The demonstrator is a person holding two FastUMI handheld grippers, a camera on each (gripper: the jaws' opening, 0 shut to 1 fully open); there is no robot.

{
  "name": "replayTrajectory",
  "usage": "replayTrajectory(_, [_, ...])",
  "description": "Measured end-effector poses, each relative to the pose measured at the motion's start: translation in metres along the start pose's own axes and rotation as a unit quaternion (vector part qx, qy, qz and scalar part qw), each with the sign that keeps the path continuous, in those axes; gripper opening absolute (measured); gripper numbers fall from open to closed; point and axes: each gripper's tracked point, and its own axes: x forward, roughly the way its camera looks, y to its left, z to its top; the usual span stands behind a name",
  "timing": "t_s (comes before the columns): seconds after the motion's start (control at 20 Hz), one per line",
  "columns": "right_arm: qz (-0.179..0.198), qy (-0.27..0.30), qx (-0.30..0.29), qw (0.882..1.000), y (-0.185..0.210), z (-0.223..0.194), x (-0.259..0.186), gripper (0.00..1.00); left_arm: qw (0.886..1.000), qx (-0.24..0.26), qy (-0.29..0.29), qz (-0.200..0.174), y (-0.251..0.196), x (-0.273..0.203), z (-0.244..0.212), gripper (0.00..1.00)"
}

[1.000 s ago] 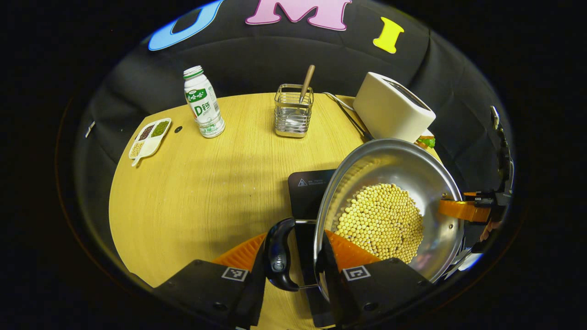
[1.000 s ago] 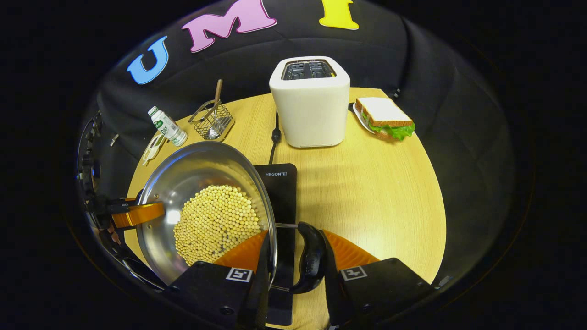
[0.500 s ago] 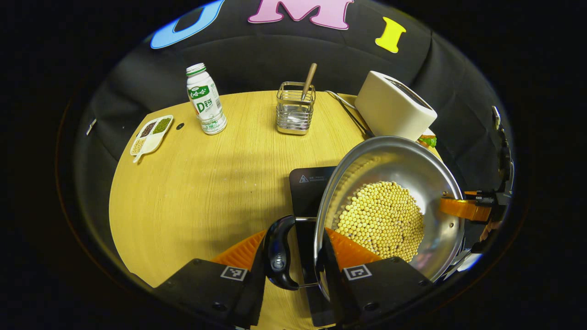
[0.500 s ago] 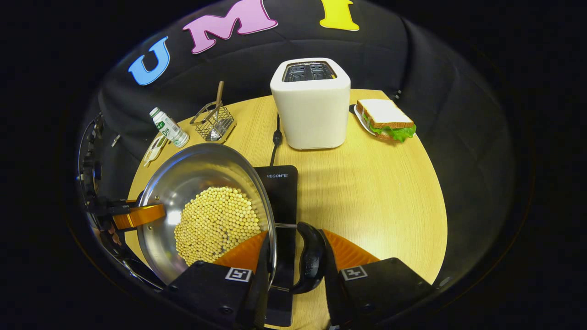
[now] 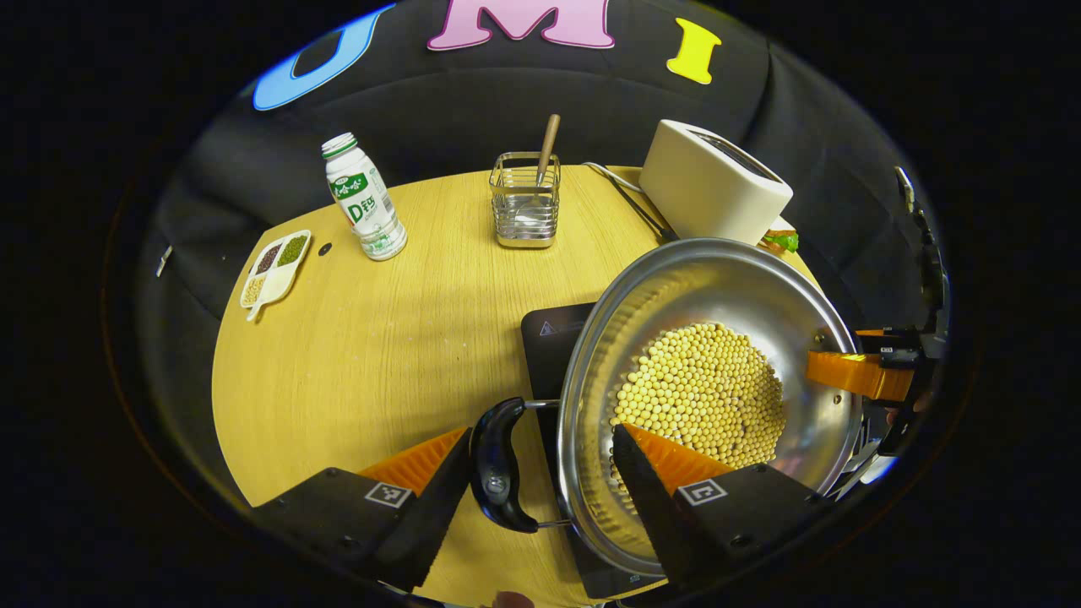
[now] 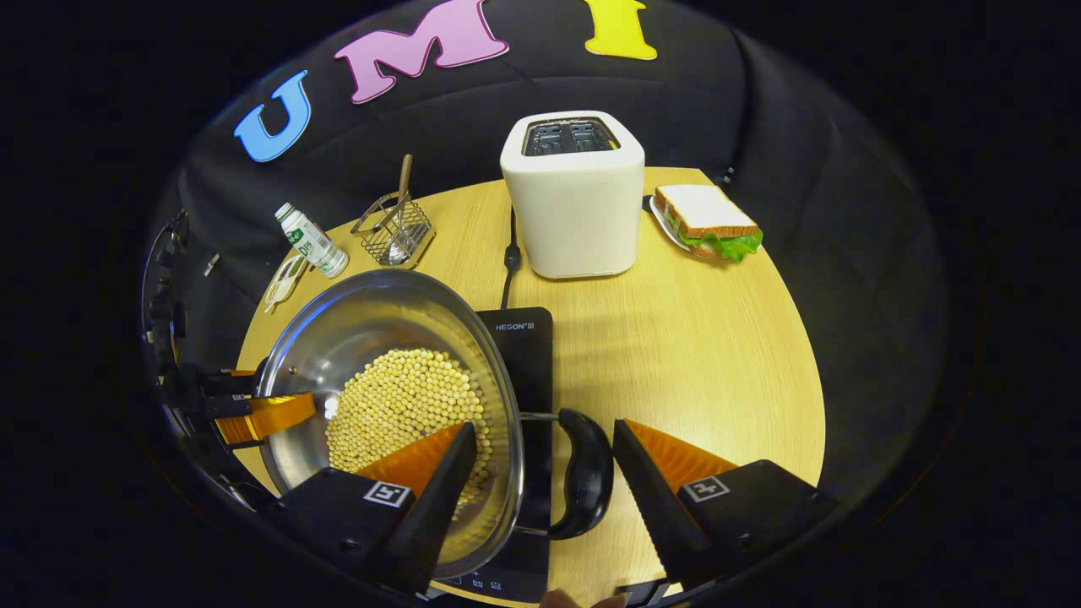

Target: First push the handle of the pot to place it horizontally, then grasp the pot with both hands and set it on the induction cooktop.

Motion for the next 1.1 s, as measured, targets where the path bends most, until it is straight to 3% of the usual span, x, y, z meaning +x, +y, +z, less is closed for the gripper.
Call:
replayTrajectory(0.35, [-0.002, -0.035, 0.011, 0.999, 0.008, 0.012, -0.024, 0.99, 0.999, -0.019, -0.027, 0.009, 0.005, -0.02, 0.005, 0.99])
replayTrajectory(0.7, [-0.019, -0.131, 0.012, 0.991, 0.011, 0.049, -0.079, 0.99, 0.995, -0.011, -0.098, 0.025, 0.008, -0.075, 0.027, 0.98])
replayTrajectory(0.95, [-0.031, -0.207, 0.0, 0.978, 0.021, 0.08, -0.138, 0.99, 0.982, -0.021, -0.186, 0.03, 0.005, -0.133, 0.056, 0.98])
replayTrajectory(1.1, [-0.036, -0.259, -0.005, 0.965, 0.03, 0.098, -0.176, 0.99, 0.967, -0.017, -0.25, 0.042, 0.004, -0.172, 0.072, 0.98])
